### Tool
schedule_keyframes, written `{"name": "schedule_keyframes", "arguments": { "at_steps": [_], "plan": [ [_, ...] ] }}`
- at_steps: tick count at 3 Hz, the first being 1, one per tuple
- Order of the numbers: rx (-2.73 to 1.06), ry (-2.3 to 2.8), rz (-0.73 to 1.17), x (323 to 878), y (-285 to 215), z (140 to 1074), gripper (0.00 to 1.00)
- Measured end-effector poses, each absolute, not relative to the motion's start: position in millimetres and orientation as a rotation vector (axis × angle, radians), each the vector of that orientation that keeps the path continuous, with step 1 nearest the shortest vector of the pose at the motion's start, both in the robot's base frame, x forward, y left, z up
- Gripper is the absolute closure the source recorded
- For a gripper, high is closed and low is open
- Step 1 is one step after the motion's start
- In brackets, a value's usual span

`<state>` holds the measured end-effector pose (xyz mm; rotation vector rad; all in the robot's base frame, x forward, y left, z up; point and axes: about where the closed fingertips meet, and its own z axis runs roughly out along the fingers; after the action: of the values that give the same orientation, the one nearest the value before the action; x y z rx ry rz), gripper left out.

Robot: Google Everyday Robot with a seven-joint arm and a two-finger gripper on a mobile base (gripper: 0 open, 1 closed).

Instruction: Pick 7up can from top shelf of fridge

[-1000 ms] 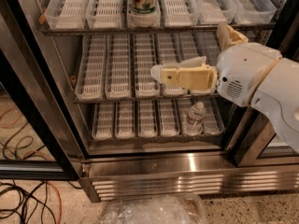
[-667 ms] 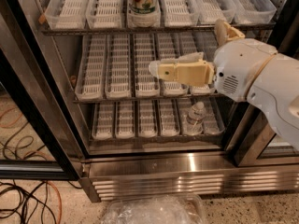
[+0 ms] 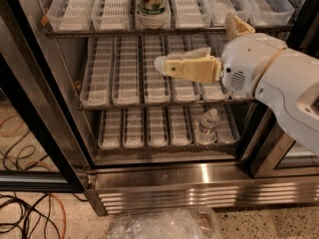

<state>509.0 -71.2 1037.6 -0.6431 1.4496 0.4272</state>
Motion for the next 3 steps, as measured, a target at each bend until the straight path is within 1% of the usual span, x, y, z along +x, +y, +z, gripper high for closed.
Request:
{"name": "schedule_keyframes", "arguments": {
  "at_steps": [2, 3],
  "plan": [
    [-0.630, 1.432, 0.415, 532.5, -71.9, 1045.7, 0.00],
    [-0.629, 1.410, 0.418, 555.4, -61.5, 1055.4, 0.00]
  ]
}}
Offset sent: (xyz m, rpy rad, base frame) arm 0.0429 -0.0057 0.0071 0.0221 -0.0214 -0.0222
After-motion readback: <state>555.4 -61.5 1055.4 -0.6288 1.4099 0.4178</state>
